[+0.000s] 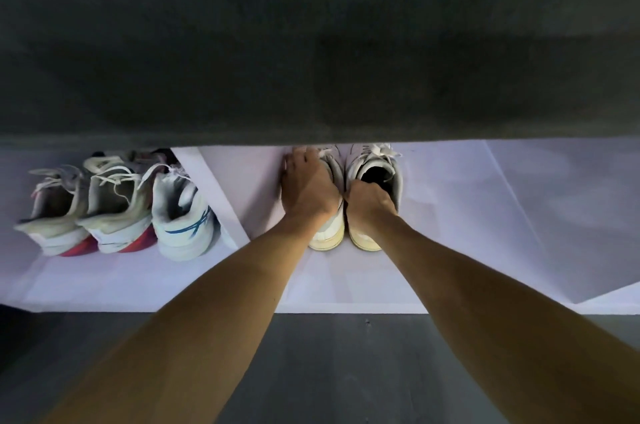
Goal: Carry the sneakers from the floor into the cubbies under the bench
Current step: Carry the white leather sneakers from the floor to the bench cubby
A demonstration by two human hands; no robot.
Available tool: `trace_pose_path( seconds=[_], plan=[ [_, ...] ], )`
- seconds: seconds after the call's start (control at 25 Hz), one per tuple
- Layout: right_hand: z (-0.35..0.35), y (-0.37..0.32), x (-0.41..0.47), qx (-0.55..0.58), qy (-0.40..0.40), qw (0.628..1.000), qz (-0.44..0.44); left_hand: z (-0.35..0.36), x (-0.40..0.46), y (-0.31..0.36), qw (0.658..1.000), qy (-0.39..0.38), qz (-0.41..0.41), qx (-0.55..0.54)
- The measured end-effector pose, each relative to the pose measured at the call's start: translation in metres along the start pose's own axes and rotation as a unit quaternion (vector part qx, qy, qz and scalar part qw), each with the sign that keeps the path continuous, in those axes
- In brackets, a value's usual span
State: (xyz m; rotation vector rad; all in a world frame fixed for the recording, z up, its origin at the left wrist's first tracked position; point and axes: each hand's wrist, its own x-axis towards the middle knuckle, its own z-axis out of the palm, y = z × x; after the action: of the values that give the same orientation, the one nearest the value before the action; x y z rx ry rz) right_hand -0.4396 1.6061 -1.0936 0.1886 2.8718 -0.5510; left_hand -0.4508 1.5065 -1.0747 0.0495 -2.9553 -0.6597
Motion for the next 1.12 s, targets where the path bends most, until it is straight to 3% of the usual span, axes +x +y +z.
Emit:
trace_pose_path(
  seconds=[0.12, 0.24, 0.52, 0.88, 1.12],
  plan=[
    [-0.011, 0.004, -0.003, 0.015, -0.026, 1.000, -0.009, -0.003, -0.013, 0.000, 1.000, 0.002, 0.025, -0.018],
    [-0.036, 0.006, -0.023, 0.017, 0.001, 1.000, -0.022, -0.015, -0.026, 0.006, 0.998, -0.053, 0.023, -0.041],
    [-0.087, 0.012, -0.077, -0.019, 0.018, 0.994, -0.105, -0.068, -0.061, 0.039, 0.995, -0.093, 0.000, -0.037],
    [-0.144, 0.025, -0.160, -0.083, -0.038, 0.985, -0.144, -0.133, -0.126, 0.062, 0.985, -0.156, 0.041, 0.068],
    [-0.190, 0.029, -0.232, -0.090, -0.009, 0.977, -0.192, -0.189, -0.187, 0.087, 0.985, -0.131, 0.080, 0.079]
  ],
)
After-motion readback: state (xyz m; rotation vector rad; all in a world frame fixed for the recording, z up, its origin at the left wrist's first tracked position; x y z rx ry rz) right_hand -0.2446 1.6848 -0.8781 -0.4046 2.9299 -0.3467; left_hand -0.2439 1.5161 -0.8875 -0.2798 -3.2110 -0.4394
